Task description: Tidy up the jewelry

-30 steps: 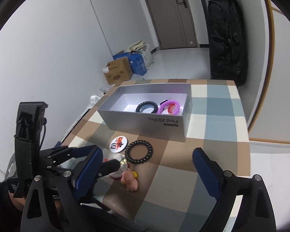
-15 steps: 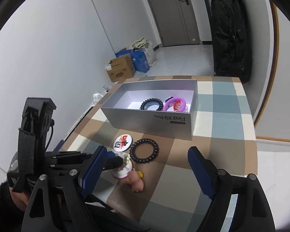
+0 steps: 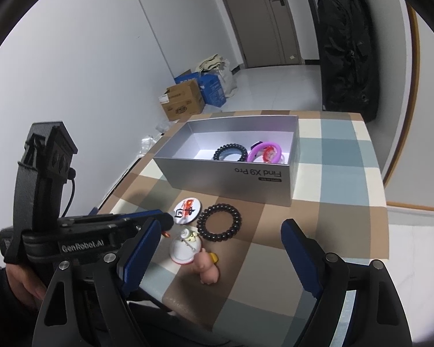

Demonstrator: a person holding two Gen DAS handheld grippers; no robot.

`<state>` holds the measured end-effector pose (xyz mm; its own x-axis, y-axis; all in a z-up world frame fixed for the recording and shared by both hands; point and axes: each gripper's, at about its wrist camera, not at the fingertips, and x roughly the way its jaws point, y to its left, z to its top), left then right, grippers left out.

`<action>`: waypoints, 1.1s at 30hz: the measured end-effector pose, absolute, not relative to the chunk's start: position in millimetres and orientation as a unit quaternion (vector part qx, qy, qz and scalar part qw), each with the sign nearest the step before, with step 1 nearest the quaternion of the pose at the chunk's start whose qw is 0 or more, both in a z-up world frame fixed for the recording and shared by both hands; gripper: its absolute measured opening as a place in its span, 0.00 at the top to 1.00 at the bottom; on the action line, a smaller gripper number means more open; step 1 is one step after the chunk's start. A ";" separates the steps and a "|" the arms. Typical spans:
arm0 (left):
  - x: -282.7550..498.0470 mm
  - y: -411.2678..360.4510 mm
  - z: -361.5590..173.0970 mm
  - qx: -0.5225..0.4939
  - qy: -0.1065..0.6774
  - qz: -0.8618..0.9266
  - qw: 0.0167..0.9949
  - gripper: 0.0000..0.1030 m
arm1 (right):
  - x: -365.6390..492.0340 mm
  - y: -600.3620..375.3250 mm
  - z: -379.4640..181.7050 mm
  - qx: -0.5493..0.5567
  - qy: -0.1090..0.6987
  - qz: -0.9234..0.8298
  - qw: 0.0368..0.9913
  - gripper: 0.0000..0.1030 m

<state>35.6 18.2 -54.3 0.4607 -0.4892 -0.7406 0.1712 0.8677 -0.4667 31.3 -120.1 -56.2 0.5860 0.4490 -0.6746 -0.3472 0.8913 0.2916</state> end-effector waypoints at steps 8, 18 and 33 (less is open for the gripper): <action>36.6 33.2 -47.5 -0.191 0.468 -0.197 0.840 0.86 | 32.4 -101.4 -61.2 0.049 0.409 0.253 0.875 0.32; 38.9 48.2 -57.0 -0.190 0.488 -0.185 0.831 0.86 | 38.5 -67.0 -83.4 0.017 0.453 0.293 0.842 0.48; 41.4 55.6 -58.1 -0.186 0.494 -0.184 0.829 0.86 | 57.8 -46.8 -98.7 -0.021 0.465 0.283 0.838 0.68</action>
